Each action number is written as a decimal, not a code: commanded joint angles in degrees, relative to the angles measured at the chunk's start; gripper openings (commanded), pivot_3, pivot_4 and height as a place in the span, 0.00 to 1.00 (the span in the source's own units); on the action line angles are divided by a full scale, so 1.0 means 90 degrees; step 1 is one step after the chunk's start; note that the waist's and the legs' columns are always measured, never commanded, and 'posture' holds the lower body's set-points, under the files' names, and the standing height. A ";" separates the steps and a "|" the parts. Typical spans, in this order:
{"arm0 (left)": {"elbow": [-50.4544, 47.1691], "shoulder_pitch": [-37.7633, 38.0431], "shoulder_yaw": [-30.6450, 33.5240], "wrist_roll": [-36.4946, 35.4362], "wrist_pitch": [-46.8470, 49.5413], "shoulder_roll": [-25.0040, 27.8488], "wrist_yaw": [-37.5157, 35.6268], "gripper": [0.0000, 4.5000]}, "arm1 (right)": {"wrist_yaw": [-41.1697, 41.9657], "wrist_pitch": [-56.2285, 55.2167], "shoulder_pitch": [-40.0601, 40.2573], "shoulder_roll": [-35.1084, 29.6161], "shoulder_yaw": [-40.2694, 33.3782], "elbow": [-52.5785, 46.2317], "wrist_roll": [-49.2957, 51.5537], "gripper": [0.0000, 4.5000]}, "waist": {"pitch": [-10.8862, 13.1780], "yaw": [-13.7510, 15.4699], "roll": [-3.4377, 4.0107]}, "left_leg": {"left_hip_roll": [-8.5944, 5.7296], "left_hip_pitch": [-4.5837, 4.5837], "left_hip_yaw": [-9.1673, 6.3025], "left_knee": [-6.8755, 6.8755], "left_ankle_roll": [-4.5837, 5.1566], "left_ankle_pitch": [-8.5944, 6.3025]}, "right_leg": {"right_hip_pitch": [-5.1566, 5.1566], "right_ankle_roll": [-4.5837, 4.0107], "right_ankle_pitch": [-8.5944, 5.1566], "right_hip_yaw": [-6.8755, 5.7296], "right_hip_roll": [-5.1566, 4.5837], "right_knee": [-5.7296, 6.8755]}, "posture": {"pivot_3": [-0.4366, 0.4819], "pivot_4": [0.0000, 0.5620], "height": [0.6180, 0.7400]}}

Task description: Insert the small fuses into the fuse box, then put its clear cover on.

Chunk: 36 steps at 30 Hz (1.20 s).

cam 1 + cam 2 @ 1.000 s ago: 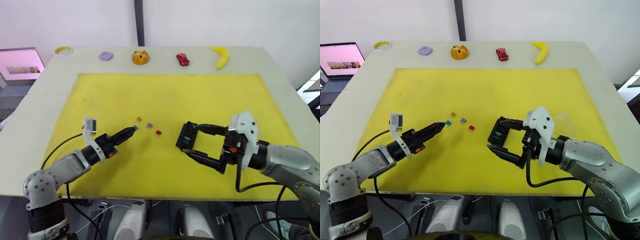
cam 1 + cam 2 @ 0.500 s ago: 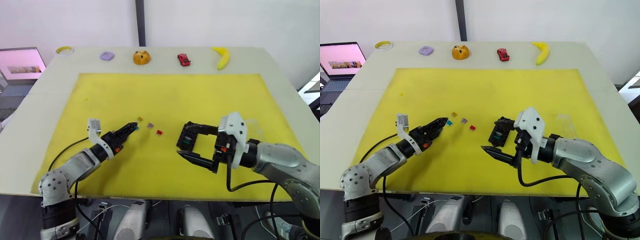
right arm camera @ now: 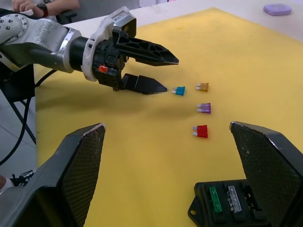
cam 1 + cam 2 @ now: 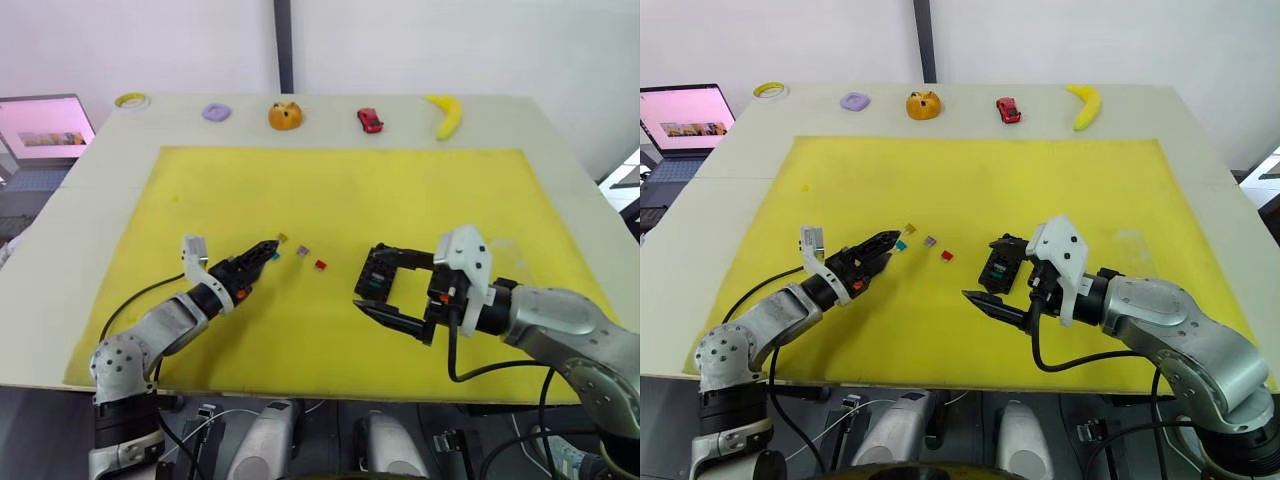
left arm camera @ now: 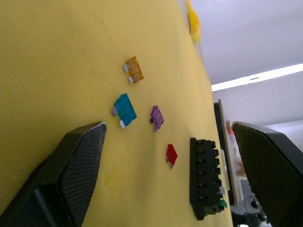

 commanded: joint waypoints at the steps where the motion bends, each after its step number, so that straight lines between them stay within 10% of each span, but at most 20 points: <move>1: 0.0161 -0.0060 -0.0301 0.0097 0.0060 -0.0050 0.0157 1.00 | 0.0039 -0.0121 -0.0010 -0.0019 -0.0141 -0.0070 -0.0006 0.99 | 0.0000 0.0061 0.0000 | 0.0000 0.0000 0.0000 0.0001 0.0000 0.0000 | 0.0000 0.0000 0.0000 0.0000 0.0000 0.0000 | 0.48 0.27 0.96; 36: 0.0600 -0.0506 -0.0541 0.0047 0.0298 -0.0254 0.0435 1.00 | -0.0055 -0.0116 -0.0072 0.0013 -0.0178 -0.0022 -0.0087 0.99 | -0.0001 0.0137 0.0002 | -0.0003 -0.0002 -0.0003 0.0034 0.0017 -0.0014 | 0.0023 -0.0001 -0.0001 -0.0003 -0.0001 -0.0014 | 0.48 0.27 0.96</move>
